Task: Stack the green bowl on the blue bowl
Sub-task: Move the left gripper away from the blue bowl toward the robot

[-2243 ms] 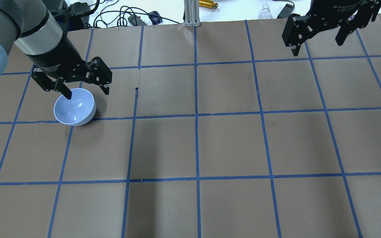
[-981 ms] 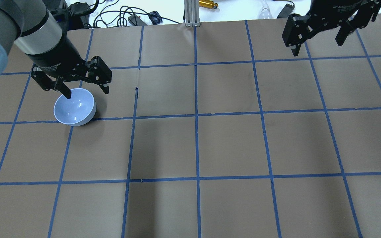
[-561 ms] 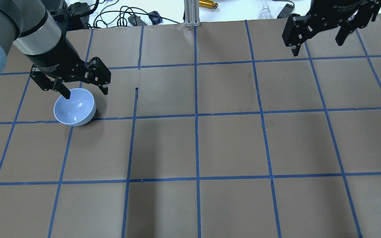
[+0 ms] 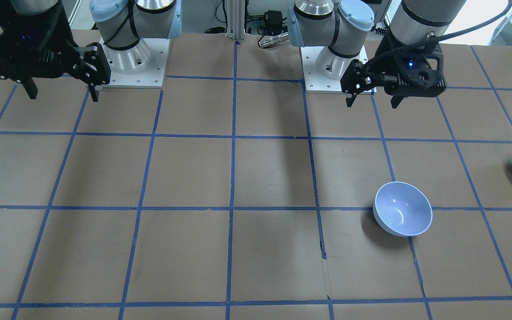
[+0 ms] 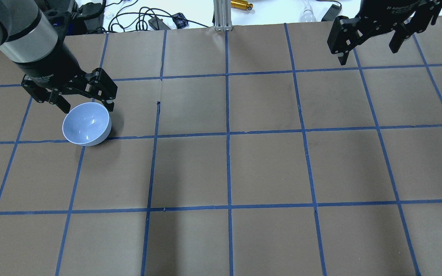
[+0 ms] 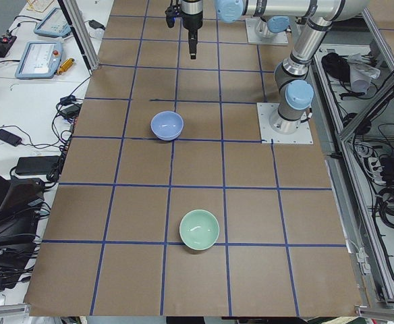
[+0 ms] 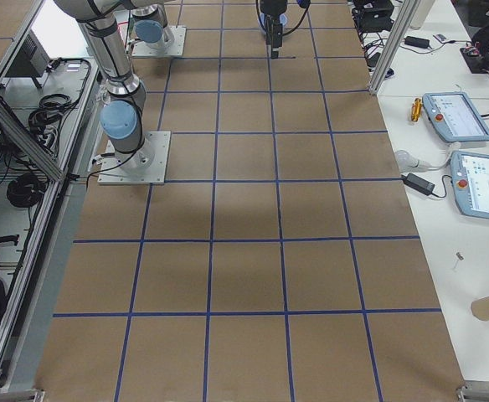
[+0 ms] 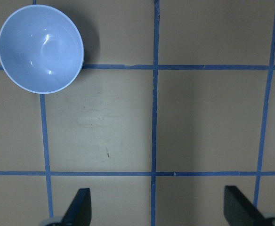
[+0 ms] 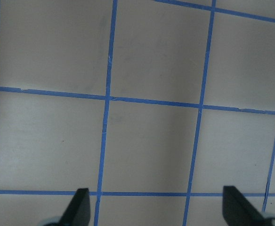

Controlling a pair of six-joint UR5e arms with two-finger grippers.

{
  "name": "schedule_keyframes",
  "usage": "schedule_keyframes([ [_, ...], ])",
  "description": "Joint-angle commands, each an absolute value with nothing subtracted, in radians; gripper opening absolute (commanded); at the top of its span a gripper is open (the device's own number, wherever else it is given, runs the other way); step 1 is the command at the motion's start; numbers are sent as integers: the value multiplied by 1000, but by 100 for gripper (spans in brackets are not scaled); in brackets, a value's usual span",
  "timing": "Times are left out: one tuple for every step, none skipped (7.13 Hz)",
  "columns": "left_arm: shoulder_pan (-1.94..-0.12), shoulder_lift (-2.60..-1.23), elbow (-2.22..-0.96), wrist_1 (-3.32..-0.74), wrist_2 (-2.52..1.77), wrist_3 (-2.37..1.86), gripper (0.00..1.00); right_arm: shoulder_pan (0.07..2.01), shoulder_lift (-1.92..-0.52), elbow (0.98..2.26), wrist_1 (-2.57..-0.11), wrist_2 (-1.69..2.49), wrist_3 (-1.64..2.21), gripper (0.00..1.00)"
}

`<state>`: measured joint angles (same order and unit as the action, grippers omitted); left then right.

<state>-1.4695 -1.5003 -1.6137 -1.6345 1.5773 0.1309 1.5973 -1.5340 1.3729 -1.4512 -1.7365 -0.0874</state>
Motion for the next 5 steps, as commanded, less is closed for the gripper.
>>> schedule_keyframes([
  [-1334, -1496, -1614, -1640, 1580, 350, 100, 1597, -1534, 1373, -1451, -1736, -87, 100],
  [-1275, -1497, -1614, -1652, 1594, 496, 100, 1598, -1534, 1373, -1451, -1736, -87, 100],
  [-1222, -1505, -1615, -1651, 1618, 623, 100, 1597, -1534, 1373, -1451, -1736, -87, 100],
  [-1144, -1508, -1618, -1643, 1617, 750, 100, 1597, -1534, 1373, -1451, -1736, -87, 100],
  [-1055, -1511, -1623, -1640, 1615, 891, 100, 1598, -1534, 1373, -1451, -1736, -87, 100],
])
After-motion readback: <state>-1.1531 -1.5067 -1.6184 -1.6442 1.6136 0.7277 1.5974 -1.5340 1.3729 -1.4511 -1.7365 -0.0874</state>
